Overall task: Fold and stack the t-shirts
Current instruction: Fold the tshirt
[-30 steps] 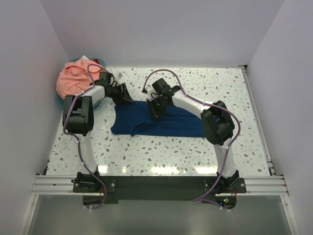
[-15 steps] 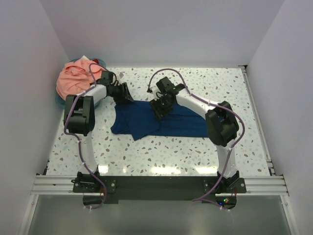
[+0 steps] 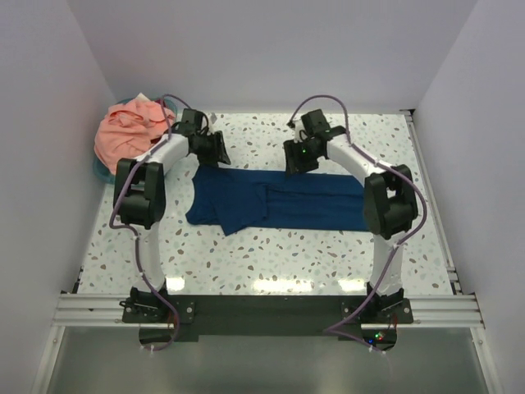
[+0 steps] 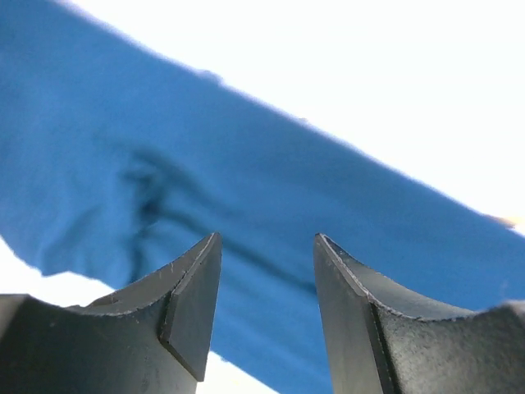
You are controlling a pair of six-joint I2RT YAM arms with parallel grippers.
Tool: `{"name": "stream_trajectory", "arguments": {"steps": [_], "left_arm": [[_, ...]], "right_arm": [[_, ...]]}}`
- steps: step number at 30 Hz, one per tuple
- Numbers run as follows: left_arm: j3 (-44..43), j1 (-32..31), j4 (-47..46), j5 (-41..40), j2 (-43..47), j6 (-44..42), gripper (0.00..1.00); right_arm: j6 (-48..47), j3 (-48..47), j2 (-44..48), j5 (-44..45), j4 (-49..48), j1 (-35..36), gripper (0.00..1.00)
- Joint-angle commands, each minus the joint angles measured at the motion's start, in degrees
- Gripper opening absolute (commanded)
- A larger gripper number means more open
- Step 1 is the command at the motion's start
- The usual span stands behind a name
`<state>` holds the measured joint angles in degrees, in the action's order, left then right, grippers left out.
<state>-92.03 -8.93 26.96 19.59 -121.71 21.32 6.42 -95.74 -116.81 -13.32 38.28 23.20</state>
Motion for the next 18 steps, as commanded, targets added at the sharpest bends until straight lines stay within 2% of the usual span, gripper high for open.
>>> {"name": "stream_trajectory", "arguments": {"steps": [1,9,18], "left_arm": [[-5.7,-1.6,5.0,-1.8,1.0,-2.5,0.55],[-9.7,-3.4,12.2,3.7,-3.4,-4.7,0.55],[-6.2,-5.0,16.6,8.8,-6.6,-6.4,0.54]], "right_arm": [[4.1,0.0,-0.7,-0.8,-4.4,-5.9,0.53],[1.7,1.0,-3.2,1.7,-0.9,-11.7,0.53],[1.9,7.9,0.0,2.5,-1.0,-13.6,0.53]]}}
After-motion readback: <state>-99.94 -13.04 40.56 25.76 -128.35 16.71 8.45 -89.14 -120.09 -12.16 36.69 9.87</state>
